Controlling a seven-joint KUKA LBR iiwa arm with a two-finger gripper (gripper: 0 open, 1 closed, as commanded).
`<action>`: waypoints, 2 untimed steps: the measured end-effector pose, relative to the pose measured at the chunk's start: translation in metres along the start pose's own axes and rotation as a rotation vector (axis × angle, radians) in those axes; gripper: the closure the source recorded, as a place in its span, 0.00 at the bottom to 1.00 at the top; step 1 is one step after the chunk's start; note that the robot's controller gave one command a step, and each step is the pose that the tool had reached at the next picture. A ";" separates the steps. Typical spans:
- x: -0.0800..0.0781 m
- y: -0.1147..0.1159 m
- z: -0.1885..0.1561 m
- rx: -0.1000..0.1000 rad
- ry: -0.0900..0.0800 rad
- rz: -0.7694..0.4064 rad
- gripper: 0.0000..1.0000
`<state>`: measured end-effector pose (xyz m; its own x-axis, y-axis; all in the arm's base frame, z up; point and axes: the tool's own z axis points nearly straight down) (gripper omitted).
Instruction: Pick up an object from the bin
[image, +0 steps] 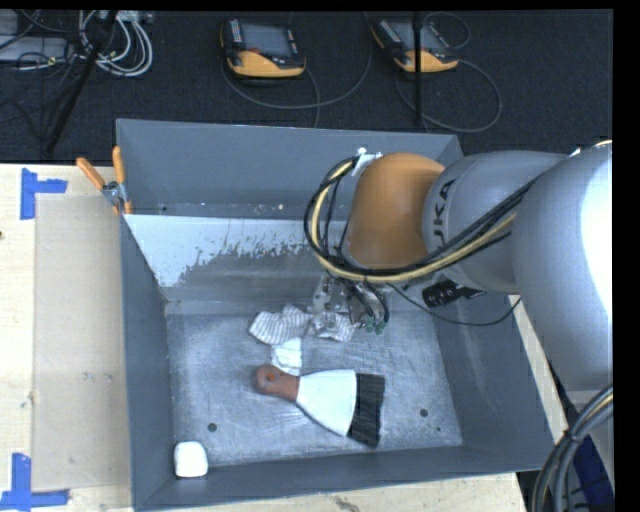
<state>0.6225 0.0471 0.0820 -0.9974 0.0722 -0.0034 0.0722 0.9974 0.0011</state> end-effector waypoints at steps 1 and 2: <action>0.000 0.000 0.000 0.000 0.000 0.000 1.00; 0.001 0.000 -0.004 0.001 0.005 0.000 1.00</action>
Offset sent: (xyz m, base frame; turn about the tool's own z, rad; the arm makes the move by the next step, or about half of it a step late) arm 0.0000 0.0001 0.0353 0.0000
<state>0.6212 0.0470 0.0858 -0.9974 0.0723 0.0012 0.0723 0.9974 0.0006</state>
